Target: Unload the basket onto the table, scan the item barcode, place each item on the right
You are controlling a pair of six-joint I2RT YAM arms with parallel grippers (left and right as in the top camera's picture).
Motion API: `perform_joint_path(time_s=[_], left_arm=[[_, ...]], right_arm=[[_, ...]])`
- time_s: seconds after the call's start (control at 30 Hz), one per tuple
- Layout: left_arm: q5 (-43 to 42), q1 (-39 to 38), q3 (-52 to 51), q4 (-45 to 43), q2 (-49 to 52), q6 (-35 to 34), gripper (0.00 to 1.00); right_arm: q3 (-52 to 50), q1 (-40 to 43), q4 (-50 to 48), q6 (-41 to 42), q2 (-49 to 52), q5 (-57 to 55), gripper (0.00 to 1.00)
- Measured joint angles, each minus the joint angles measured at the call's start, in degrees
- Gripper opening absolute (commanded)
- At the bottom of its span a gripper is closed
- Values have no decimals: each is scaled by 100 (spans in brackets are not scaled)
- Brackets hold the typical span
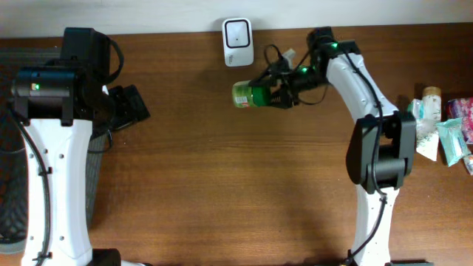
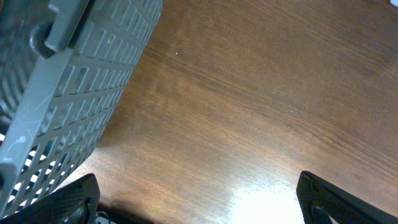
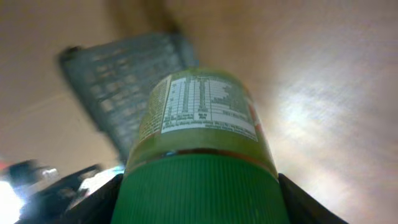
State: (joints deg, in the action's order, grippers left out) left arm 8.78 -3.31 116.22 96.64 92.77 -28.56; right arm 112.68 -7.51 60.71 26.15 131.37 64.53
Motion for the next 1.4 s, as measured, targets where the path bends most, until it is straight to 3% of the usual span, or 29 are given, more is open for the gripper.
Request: perform_joint_path(time_s=[0.37,0.63,0.9,1.2,1.4], left_arm=[[0,0,0,4,0,2,99],[0,0,0,0,0,2,99],[2,0,0,-4,0,2,99],[0,0,0,2,0,2,99],[2,0,0,-4,0,2,99]], right_arm=[[-2,-1401,-4000,837,15,-5890,65],[-9,-1460,-5466,837,17,-7287,65],[2,-1460,-7449,835,616,-7525,66],[2,-1456,-7469,651,1023,-7654,65],[7,-1248,-6127,573,267,-8013,59]])
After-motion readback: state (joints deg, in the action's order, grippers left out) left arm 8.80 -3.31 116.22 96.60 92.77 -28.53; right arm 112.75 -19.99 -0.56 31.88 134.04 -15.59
